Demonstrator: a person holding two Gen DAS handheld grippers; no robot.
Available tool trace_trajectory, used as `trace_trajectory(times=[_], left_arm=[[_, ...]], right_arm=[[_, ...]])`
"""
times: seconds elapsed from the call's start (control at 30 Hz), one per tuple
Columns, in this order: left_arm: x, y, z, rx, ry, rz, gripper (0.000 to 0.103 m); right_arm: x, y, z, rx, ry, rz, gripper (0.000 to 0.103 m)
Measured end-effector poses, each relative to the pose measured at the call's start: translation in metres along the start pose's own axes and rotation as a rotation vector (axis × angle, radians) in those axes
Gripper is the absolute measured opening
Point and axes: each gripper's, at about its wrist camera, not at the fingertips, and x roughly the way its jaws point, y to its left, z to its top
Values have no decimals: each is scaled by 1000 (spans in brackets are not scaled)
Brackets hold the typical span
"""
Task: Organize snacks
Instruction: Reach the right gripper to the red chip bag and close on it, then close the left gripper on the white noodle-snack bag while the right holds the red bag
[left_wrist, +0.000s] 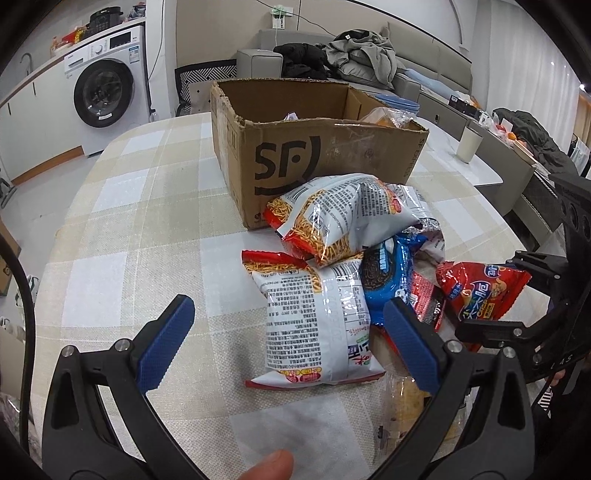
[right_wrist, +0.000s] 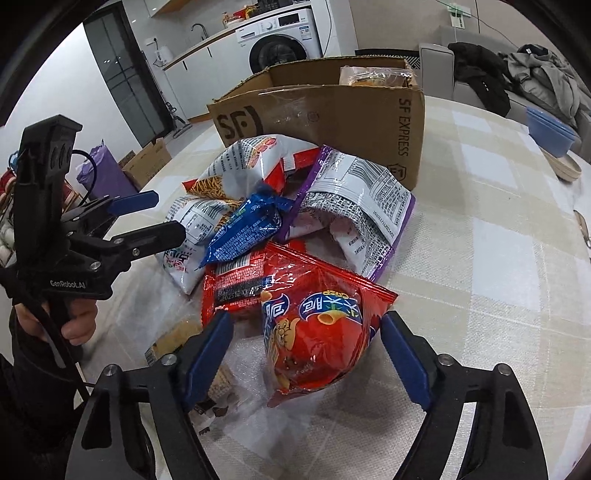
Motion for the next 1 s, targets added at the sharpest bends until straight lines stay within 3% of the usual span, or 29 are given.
trace_trajectory(times=[0.37,1.0], left_arm=[[11,-1,-2,0,21,-7,102],[22,-5,-6,-7,50,-44,98]], right_arm=[[3,-2,-2,-10,0,-23,58],[-33,4,2,-44,-101,-17,54]])
